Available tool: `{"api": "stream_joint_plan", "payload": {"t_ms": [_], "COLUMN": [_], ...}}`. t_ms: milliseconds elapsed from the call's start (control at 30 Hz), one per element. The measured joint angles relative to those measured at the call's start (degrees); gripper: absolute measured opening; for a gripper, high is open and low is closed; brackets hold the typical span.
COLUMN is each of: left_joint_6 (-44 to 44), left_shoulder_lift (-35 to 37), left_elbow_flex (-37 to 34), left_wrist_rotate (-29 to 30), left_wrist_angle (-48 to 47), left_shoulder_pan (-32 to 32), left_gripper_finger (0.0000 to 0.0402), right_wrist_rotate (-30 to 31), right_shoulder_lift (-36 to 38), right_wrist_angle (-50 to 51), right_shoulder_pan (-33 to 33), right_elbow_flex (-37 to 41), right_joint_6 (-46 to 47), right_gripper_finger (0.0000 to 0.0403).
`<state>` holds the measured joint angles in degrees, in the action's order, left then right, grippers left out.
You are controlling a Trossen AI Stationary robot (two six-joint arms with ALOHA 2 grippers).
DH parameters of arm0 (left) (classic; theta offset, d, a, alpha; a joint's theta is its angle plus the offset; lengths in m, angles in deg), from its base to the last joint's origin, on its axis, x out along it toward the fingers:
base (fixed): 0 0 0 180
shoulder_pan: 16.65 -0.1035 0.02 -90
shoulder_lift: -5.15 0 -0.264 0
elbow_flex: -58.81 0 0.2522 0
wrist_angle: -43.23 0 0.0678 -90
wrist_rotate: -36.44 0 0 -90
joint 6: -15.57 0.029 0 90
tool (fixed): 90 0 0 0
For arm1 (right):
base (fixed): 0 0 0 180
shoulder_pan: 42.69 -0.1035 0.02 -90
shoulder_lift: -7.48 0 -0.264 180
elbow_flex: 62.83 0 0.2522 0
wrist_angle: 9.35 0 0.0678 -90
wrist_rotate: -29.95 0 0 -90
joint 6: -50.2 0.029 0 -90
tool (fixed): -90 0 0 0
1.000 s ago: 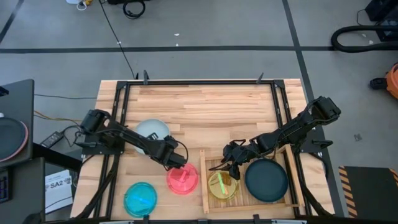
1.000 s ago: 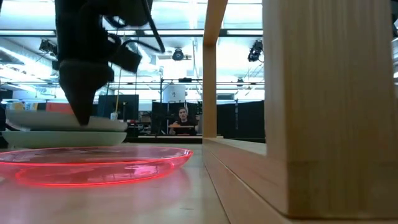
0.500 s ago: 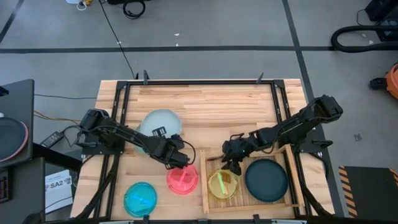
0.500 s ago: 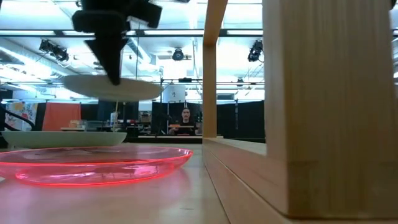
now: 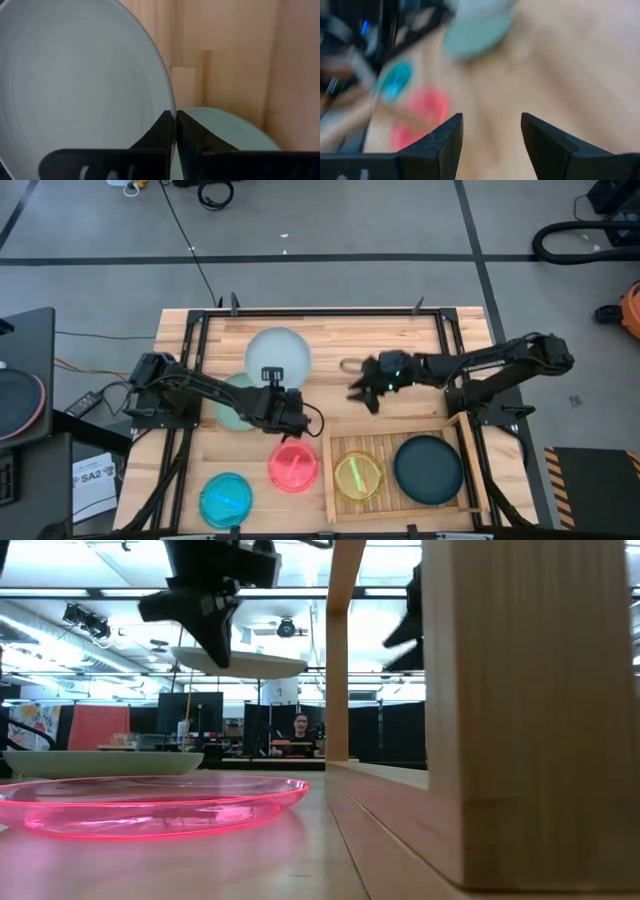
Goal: Place and stack plates onto a shelf
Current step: Stack the gray plate on the dark blue plate on the shelf
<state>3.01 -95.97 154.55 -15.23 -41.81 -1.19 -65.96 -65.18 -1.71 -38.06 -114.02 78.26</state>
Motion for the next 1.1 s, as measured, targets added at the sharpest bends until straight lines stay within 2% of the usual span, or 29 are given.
{"api": "stream_joint_plan", "payload": {"t_ms": [100, 200, 367, 633, 933, 1100], "left_joint_6": [3.9, 7.2, 12.6, 19.2, 19.7, 19.9], "left_shoulder_lift": [0.0, 0.0, 0.0, 0.0, 0.0, 0.0], "left_elbow_flex": [0.0, 0.0, 0.0, 0.0, 0.0, 0.0], "left_wrist_rotate": [0.2, 0.2, 0.2, 0.2, 0.2, 0.2], "left_wrist_angle": [0.9, 2.7, 6.8, 13.4, 14.4, 14.5], "left_shoulder_pan": [-1.8, -3.4, -5.5, -7.0, -7.1, -7.0], "left_gripper_finger": [0.0017, 0.0017, 0.0017, 0.0017, 0.0017, 0.0017], "right_wrist_rotate": [6.3, 9.9, 10.8, 13.3, 13.5, 13.4], "right_shoulder_lift": [0.6, 0.1, -3.0, -9.2, -13.5, -13.3], "right_wrist_angle": [-6.6, -14.4, -23.4, -24.8, -32.2, -34.2], "right_shoulder_pan": [3.2, 5.5, 7.9, 10.2, 11.4, 11.1], "right_elbow_flex": [0.0, 0.0, 0.0, 0.0, 0.0, 0.0], "right_joint_6": [0.0, 0.2, 0.3, 6.1, 6.8, 6.9], "right_gripper_finger": [0.0206, 0.0206, 0.0206, 0.0206, 0.0206, 0.0206]}}
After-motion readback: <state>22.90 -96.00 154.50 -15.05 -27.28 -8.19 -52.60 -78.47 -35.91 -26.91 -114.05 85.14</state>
